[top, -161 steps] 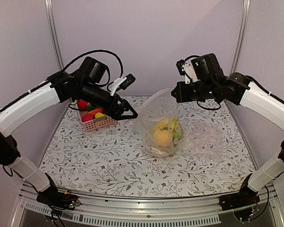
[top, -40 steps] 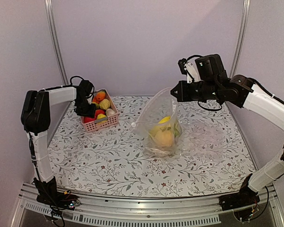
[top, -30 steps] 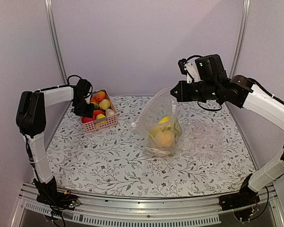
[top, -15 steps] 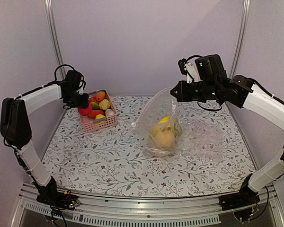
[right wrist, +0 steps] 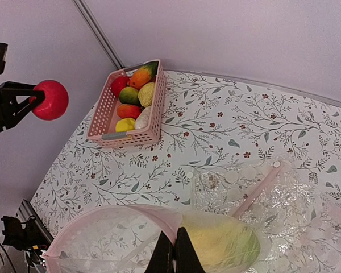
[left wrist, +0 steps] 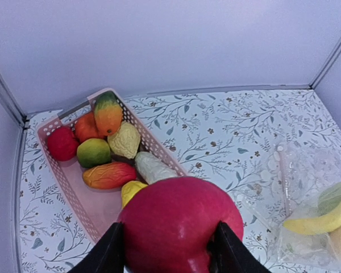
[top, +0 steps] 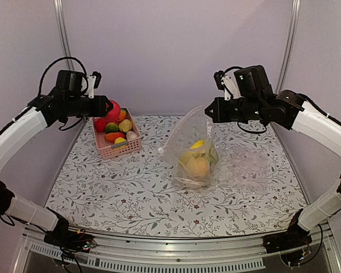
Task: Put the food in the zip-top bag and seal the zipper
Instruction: Pick up the fake fruit from the bin, then place the fake fruit in the zipper food storage bag.
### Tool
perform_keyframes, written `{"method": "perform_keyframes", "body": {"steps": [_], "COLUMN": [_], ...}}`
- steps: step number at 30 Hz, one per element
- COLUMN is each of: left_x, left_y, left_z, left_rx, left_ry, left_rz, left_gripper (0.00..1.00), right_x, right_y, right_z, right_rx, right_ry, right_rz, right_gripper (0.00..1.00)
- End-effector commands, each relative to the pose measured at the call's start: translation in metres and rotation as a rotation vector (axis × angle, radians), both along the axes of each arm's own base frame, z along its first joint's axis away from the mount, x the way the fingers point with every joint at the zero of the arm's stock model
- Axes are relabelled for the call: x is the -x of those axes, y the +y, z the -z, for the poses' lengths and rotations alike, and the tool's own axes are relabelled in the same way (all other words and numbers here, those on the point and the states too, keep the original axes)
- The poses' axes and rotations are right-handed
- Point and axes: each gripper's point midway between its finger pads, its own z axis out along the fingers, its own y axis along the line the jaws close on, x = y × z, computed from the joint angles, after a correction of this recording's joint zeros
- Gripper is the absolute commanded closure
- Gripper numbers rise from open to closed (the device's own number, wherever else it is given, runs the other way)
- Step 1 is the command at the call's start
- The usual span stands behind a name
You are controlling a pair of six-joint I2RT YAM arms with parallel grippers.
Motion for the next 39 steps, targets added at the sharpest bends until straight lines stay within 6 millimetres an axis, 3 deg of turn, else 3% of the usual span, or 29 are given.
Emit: {"method": "perform_keyframes", "body": {"steps": [1,11,15,18,26,32,39], "left_x": [0.043,0.132,0.166,0.182,0.17,0.174,0.151], "left_y": [-0.055,-0.169,-0.209,-0.232,-0.262,-0.282,-0.278], "left_z": [-0.036,-0.081,-0.105,-0.113,-0.093,-0.084,-0.046], "left_rx": [0.109,0.251,0.33,0.347,0.201,0.139,0.016], "left_ry": [-0.061,-0.044,-0.081,-0.089,-0.057,-0.043,0.038], "left_rz": [0.202,0.64,0.822,0.903,0.868,0.876,0.742], "left_gripper": [0.55,0.57,0.57,0.56,0.56,0.56,0.57], "right_x": [0.0,0.001,0.002,0.002,0.005,0.006,0.006], "right_y": [0.001,0.004,0.005,0.006,0.007,0.005,0.005], "right_z": [-0.013,-0.013,-0.016,-0.016,-0.018,-0.018,-0.018], "right_rx": [-0.009,-0.02,-0.028,-0.033,-0.045,-0.043,-0.044], "right_ry": [-0.019,-0.012,-0.012,-0.011,-0.009,-0.012,-0.014], "right_rz": [-0.011,-0.026,-0.028,-0.032,-0.044,-0.042,-0.042], "right_gripper": [1.0,1.0,1.0,1.0,1.0,1.0,1.0]}}
